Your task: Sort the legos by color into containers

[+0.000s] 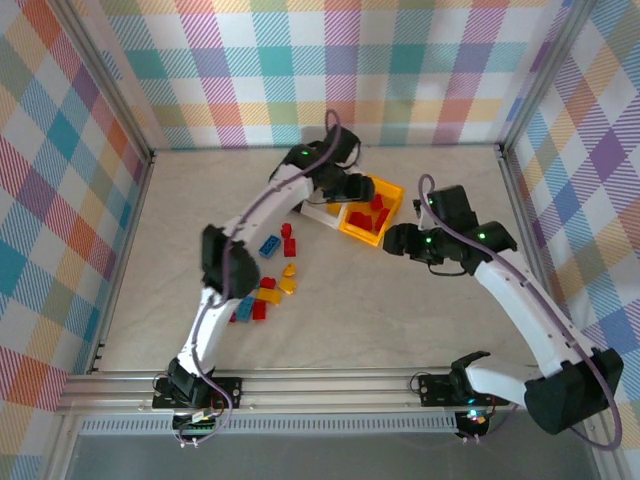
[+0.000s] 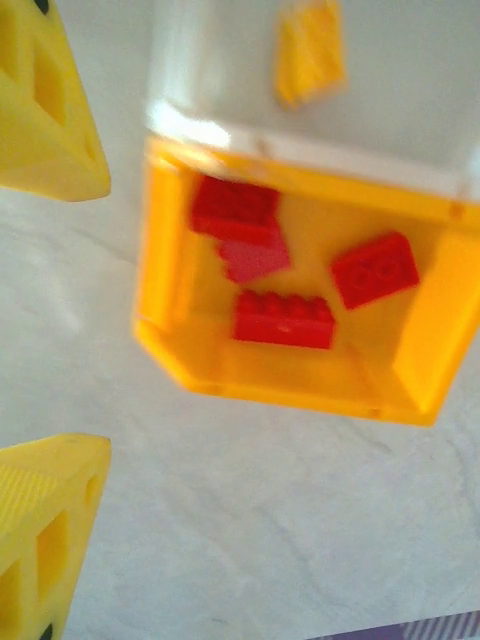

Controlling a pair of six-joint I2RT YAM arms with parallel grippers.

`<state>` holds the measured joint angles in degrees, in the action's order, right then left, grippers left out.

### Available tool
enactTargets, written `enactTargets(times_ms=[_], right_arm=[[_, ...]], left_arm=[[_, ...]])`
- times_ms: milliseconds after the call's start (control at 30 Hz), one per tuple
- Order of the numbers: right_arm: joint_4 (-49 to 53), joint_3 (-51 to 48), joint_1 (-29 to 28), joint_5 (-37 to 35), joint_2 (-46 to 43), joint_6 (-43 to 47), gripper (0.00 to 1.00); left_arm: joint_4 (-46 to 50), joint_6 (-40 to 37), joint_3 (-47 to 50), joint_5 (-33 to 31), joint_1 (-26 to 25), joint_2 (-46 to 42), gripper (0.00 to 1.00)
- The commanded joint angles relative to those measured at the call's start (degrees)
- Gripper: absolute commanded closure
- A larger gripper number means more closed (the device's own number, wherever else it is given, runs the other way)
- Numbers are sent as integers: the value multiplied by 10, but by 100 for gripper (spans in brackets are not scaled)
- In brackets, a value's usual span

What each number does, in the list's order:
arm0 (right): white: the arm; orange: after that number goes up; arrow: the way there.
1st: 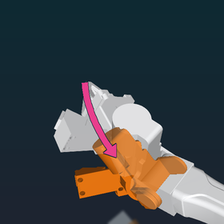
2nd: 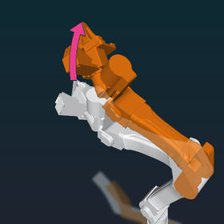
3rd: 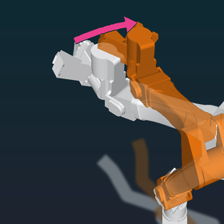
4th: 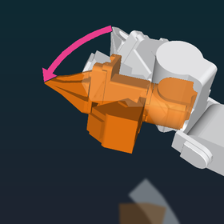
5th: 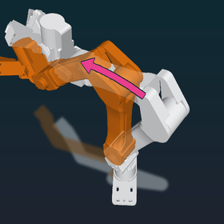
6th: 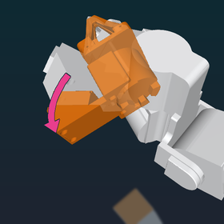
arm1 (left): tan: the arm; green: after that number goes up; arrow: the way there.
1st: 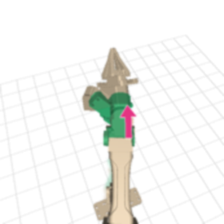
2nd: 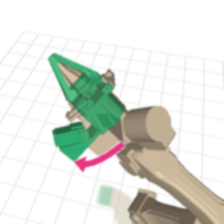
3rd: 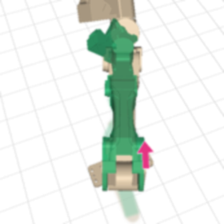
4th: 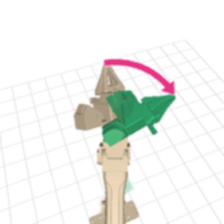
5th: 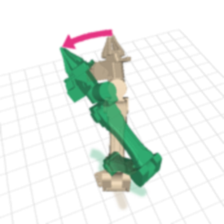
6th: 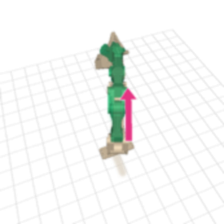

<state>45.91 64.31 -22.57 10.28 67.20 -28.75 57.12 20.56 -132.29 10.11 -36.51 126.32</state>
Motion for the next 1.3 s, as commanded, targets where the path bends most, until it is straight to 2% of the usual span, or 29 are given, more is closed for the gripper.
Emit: enactTargets(times_ms=[0,133,267,433,567,833,1267], right_arm=[[-47,-2,-6,37,26,-9,38],[-61,16,-18,48,69,-2,38],[-68,37,-27,53,104,4,37],[-68,53,-32,61,133,5,37],[-66,58,-35,58,138,5,37],[-50,72,-36,52,145,7,37],[-46,82,-36,48,162,1,37]], left_arm=[[20,-34,153,-44,36,-131,35],[4,-45,303,-50,80,-221,33],[8,-91,382,-64,109,-252,33],[-10,-156,444,-70,132,-248,33],[-22,-195,466,-83,142,-234,33],[-43,-224,476,-85,180,-187,34],[-78,-223,482,-75,184,-118,38]])
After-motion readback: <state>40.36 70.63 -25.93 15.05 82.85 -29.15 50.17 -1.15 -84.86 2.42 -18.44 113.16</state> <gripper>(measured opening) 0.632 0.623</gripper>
